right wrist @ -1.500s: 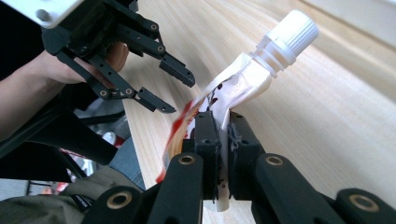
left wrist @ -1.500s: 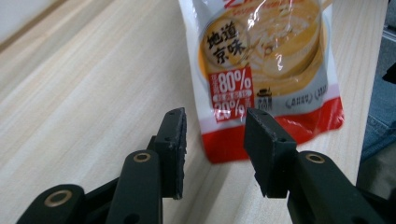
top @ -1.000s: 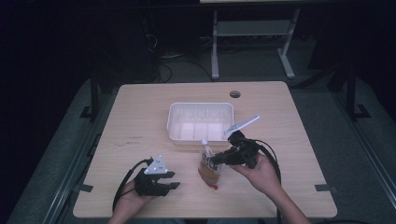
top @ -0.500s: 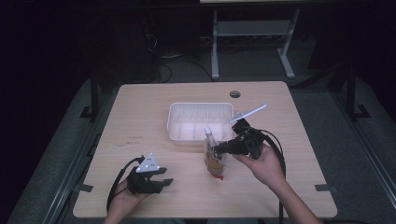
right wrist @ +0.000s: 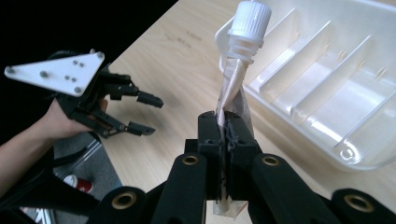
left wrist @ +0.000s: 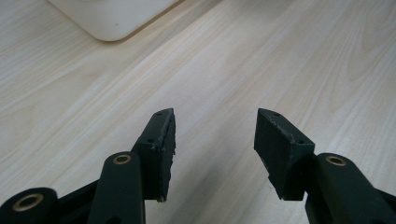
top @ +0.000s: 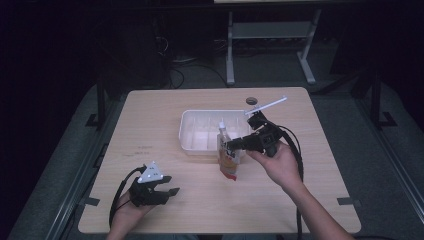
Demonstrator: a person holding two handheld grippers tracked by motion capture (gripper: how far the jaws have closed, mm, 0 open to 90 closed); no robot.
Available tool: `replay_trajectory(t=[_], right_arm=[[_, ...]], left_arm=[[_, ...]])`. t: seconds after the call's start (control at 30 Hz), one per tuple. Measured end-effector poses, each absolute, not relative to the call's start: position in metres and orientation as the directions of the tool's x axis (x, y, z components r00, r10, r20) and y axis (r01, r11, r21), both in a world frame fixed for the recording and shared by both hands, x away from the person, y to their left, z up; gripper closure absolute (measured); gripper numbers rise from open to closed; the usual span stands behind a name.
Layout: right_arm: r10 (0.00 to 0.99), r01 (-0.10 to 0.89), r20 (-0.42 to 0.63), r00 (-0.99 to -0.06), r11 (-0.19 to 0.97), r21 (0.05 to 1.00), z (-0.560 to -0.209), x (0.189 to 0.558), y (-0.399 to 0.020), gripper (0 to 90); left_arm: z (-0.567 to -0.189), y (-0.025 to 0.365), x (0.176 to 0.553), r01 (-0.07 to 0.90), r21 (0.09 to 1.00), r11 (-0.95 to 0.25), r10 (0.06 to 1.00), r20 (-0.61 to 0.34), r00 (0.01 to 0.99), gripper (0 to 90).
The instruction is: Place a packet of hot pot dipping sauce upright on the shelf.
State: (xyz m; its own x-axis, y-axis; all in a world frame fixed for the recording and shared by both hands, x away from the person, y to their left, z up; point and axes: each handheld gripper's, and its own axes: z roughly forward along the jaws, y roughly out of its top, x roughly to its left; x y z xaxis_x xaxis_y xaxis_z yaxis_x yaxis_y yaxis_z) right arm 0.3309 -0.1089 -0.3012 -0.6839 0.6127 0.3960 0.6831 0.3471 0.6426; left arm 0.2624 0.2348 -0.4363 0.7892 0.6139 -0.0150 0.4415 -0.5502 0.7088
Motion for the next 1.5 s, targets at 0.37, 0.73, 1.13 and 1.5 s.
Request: replay_trajectory(t=[0.37,0.73,1.13,1.5], right_arm=[[0.653,0.693,0.386,-0.652,0.307,0.652,-0.284,0.35,-0.106,86.5],[0.677,0.705,0.39,-0.624,0.272,0.655,-0.273,0.371,-0.093,86.5],[0.714,0.71,0.37,-0.594,0.25,0.658,-0.27,0.395,-0.076,86.5],[0.747,0.715,0.36,-0.559,0.213,0.666,-0.27,0.414,-0.062,86.5]], left_arm=[[-0.434,0.246,0.264,0.451,0.724,-0.522,0.648,-0.008,0.761,44.5],[-0.433,0.25,0.265,0.455,0.733,-0.506,0.661,-0.009,0.75,41.1],[-0.432,0.257,0.264,0.462,0.743,-0.484,0.675,-0.02,0.738,36.9],[-0.432,0.259,0.265,0.467,0.747,-0.474,0.68,-0.026,0.733,35.6]])
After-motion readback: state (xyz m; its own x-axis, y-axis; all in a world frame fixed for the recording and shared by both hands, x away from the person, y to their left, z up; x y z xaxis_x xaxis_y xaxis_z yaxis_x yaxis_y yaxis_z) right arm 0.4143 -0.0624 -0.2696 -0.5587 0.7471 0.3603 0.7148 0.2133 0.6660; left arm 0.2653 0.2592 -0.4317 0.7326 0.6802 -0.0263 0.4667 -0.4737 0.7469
